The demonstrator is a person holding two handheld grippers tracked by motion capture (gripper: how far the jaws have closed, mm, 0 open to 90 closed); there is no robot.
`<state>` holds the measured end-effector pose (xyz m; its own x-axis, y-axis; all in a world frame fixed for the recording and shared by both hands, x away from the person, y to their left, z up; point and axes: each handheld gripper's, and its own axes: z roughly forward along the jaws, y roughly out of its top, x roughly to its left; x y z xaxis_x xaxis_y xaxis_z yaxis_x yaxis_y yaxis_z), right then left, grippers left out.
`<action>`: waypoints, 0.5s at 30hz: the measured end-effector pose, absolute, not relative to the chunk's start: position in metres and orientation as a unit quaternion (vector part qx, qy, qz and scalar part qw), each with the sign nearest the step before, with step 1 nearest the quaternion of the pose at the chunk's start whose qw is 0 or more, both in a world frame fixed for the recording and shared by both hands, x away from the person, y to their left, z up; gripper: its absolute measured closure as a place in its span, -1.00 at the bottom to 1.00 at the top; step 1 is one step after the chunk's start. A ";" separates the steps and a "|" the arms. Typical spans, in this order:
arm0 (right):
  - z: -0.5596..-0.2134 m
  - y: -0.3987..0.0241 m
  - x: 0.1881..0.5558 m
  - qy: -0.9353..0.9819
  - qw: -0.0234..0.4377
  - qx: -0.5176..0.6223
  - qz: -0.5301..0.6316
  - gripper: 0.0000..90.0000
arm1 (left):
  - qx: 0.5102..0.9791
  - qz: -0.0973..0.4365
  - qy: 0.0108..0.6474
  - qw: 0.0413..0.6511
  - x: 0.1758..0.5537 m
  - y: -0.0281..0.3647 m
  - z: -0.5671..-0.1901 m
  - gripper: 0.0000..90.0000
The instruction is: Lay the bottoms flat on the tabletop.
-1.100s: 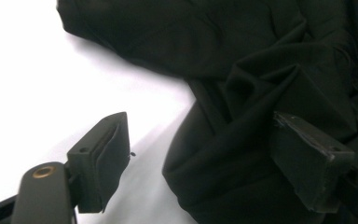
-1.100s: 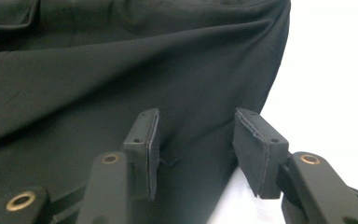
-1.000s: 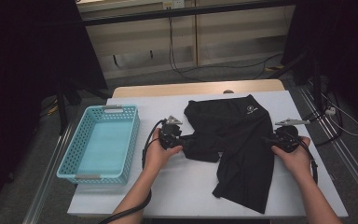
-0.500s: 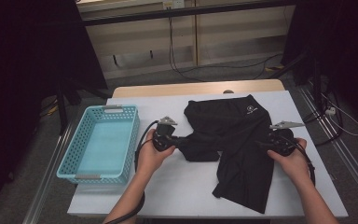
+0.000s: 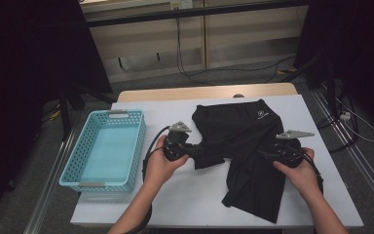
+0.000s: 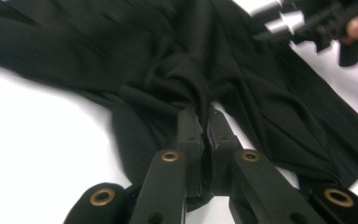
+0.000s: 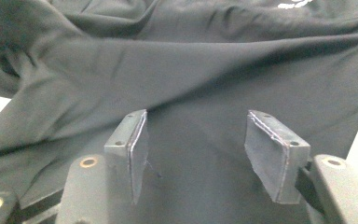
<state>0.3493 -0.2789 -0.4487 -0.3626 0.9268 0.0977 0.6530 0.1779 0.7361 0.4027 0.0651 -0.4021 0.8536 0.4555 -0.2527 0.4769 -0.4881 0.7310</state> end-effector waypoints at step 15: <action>-0.452 -0.277 0.349 0.745 0.194 0.528 0.358 -0.16 | 0.830 0.044 0.314 0.458 0.415 0.080 -0.412 -0.34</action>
